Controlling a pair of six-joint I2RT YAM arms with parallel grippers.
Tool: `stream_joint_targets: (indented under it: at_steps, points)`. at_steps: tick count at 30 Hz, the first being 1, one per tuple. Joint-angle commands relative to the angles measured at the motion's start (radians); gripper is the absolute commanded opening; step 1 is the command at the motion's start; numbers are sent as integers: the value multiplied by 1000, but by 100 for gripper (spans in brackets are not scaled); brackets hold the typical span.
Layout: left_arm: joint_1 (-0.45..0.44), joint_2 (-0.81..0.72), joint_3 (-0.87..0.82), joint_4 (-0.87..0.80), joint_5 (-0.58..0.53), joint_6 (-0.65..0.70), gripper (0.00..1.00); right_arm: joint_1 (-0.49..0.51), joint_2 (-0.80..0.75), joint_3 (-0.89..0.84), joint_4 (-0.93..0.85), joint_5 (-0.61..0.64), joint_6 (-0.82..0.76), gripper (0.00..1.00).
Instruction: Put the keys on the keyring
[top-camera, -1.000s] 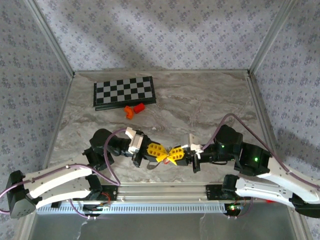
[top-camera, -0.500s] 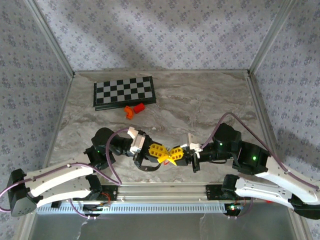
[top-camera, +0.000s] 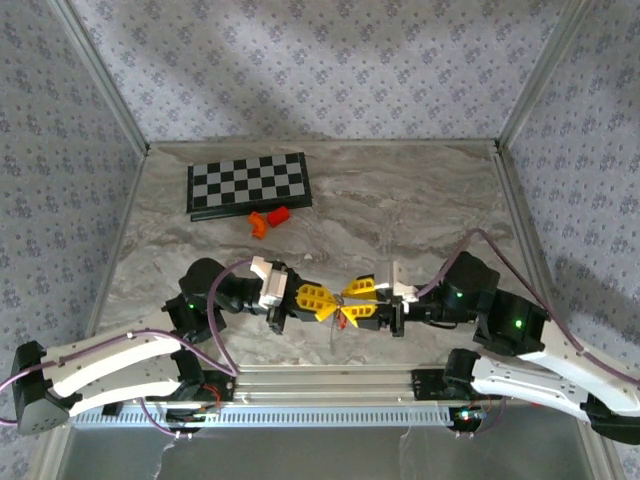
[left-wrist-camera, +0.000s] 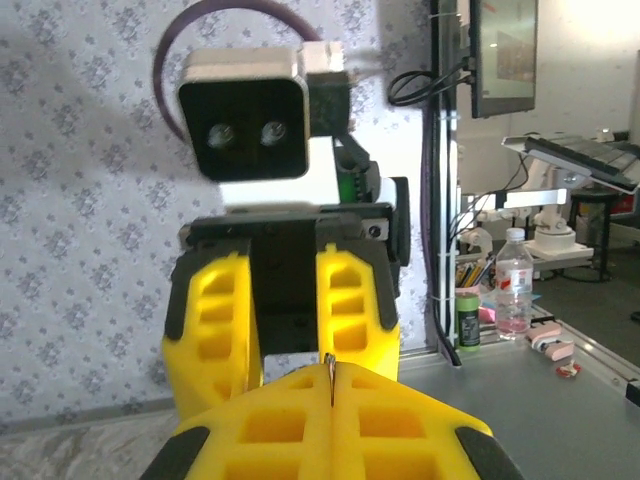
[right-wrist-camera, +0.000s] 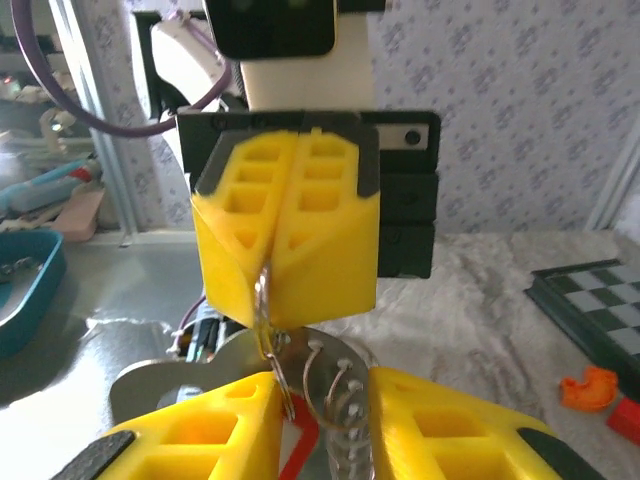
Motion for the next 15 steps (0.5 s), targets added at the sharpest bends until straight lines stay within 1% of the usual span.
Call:
stream_joint_targets:
  at_steps: [1, 6, 15]
  points:
    - [-10, -9, 9, 9, -28, 27, 0, 10, -22, -27, 88, 69, -12, 28]
    - [-9, -10, 5, 7, -38, 31, 0, 13, -20, -39, 115, 56, -19, 26]
    - [-9, 3, 3, 14, -47, 31, 0, 14, -17, -52, 119, 2, -20, 28]
